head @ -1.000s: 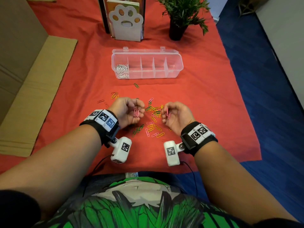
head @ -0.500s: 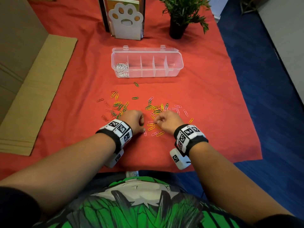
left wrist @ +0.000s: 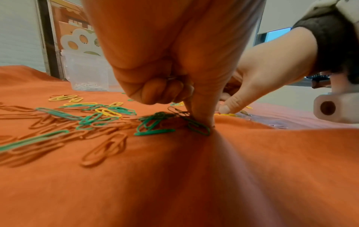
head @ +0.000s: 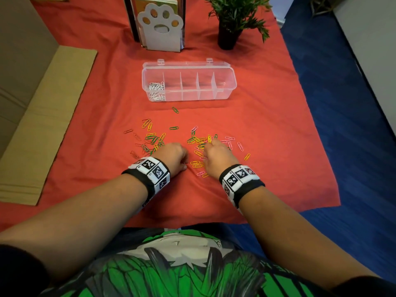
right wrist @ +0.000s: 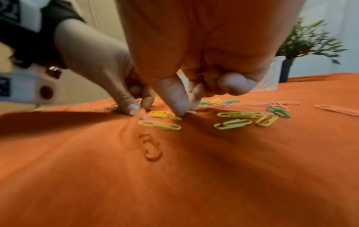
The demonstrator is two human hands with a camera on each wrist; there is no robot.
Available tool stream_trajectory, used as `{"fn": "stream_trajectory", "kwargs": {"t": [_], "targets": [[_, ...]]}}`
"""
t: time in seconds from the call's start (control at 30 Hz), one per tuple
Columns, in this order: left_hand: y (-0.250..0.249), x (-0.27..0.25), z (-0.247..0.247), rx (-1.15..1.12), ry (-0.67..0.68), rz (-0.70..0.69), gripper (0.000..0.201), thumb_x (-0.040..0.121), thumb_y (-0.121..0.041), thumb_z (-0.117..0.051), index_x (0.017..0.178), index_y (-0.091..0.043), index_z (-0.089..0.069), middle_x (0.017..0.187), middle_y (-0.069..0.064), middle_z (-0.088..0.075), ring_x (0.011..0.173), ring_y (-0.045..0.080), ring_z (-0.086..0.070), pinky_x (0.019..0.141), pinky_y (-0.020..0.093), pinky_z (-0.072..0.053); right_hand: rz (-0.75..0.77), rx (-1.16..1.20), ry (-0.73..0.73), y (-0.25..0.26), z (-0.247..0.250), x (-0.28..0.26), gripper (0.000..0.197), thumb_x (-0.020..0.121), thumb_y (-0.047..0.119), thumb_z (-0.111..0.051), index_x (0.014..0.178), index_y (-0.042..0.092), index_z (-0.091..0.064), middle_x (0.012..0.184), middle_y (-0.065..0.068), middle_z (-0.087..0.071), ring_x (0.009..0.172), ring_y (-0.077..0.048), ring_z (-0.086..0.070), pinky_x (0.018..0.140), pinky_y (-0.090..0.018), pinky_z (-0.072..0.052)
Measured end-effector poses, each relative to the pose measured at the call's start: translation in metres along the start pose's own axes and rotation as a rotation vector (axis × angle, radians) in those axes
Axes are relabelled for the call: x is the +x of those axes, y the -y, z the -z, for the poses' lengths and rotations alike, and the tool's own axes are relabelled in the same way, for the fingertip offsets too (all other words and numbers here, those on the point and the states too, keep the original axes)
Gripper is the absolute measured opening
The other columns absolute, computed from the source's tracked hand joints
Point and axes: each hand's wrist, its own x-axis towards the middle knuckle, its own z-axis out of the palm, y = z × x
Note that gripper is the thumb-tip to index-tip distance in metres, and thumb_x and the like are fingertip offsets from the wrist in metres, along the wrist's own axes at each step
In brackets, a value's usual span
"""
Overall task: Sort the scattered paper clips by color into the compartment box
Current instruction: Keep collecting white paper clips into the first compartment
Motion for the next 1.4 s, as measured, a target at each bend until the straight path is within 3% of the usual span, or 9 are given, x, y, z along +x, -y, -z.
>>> {"fn": "stream_trajectory", "kwargs": {"t": [0.2,0.37,0.5,0.63,0.77,0.87,0.97,1.23,1.4], "targets": [[0.005,0.004,0.004,-0.2,-0.03,0.051,0.015,0.081,-0.032,-0.067,0.079,-0.018,-0.064,0.081,0.005,-0.064,0.079,0.022,-0.059,0.067,0.024,-0.037,-0.039,0.085,0.059,-0.001,0.009,0.007,0.018,0.086,0.008,-0.046,0.095,0.004,-0.06,0.102,-0.016,-0.056,0.092,-0.031,-0.058,0.079,-0.034,-0.046],[0.003,0.015,0.016,-0.747,-0.056,0.314,0.033,0.091,-0.043,-0.049,0.07,-0.018,-0.046,0.064,0.002,-0.047,0.058,0.017,-0.042,0.061,0.028,-0.033,-0.335,1.0,0.053,-0.027,0.026,0.008,0.026,0.082,-0.005,-0.049,0.07,0.019,-0.053,0.062,-0.003,-0.052,0.035,0.0,-0.039,0.036,-0.016,-0.027],[-0.005,0.022,0.031,-1.351,0.001,0.428,0.028,0.099,-0.017,-0.036,0.073,-0.018,-0.043,0.065,0.0,-0.043,0.04,0.004,-0.045,0.039,0.015,-0.038,-0.45,1.499,-0.043,-0.049,0.042,0.008,0.032,0.087,-0.01,-0.038,0.086,0.016,-0.057,0.059,0.001,-0.047,0.038,-0.003,-0.036,0.038,-0.015,-0.029],[-0.003,0.037,0.038,-1.374,-0.027,0.445,0.03,0.095,-0.004,-0.035,0.076,-0.019,-0.052,0.063,-0.003,-0.045,0.041,0.003,-0.042,0.038,0.012,-0.039,-0.602,1.813,-0.116,-0.066,0.054,0.012,0.022,0.091,0.005,-0.039,0.08,0.007,-0.058,0.058,-0.001,-0.048,0.045,-0.01,-0.05,0.044,-0.018,-0.045],[-0.003,0.055,0.034,-0.906,-0.18,0.373,0.015,0.085,-0.02,-0.06,0.071,-0.018,-0.062,0.057,-0.006,-0.059,0.055,0.015,-0.053,0.054,0.022,-0.044,-0.628,1.212,-0.126,-0.076,0.047,0.03,0.018,0.086,0.007,-0.052,0.071,0.016,-0.056,0.061,0.001,-0.045,0.035,-0.002,-0.042,0.037,-0.015,-0.035],[-0.007,0.061,0.034,-0.486,-0.253,0.279,0.018,0.084,-0.027,-0.062,0.093,-0.015,-0.073,0.087,0.008,-0.072,0.085,0.025,-0.065,0.074,0.026,-0.046,-0.461,0.509,-0.065,-0.072,0.039,0.034,0.012,0.081,0.008,-0.056,0.08,0.019,-0.062,0.086,-0.005,-0.062,0.073,-0.017,-0.061,0.072,-0.025,-0.047],[-0.011,0.068,0.031,-0.272,-0.299,0.186,0.027,0.085,-0.029,-0.06,0.107,-0.018,-0.071,0.104,0.013,-0.068,0.1,0.03,-0.062,0.084,0.028,-0.044,-0.344,0.186,-0.081,-0.065,0.03,0.031,0.026,0.08,0.013,-0.059,0.106,0.011,-0.06,0.114,-0.015,-0.051,0.105,-0.032,-0.055,0.094,-0.031,-0.045],[-0.019,0.076,0.023,-0.12,-0.236,0.139,0.024,0.086,-0.017,-0.057,0.106,-0.008,-0.068,0.111,0.018,-0.057,0.104,0.035,-0.057,0.089,0.037,-0.045,-0.237,-0.015,-0.083,-0.054,0.02,0.03,0.027,0.086,0.009,-0.052,0.112,0.001,-0.05,0.118,-0.019,-0.048,0.11,-0.038,-0.05,0.093,-0.042,-0.044],[-0.018,0.077,0.025,-0.26,-0.306,0.196,0.019,0.088,-0.014,-0.052,0.099,-0.005,-0.065,0.108,0.019,-0.06,0.102,0.035,-0.057,0.087,0.036,-0.042,-0.301,0.184,0.043,-0.059,0.035,0.037,0.022,0.093,0.012,-0.045,0.109,0.001,-0.055,0.118,-0.018,-0.052,0.11,-0.033,-0.053,0.092,-0.031,-0.041]]}}
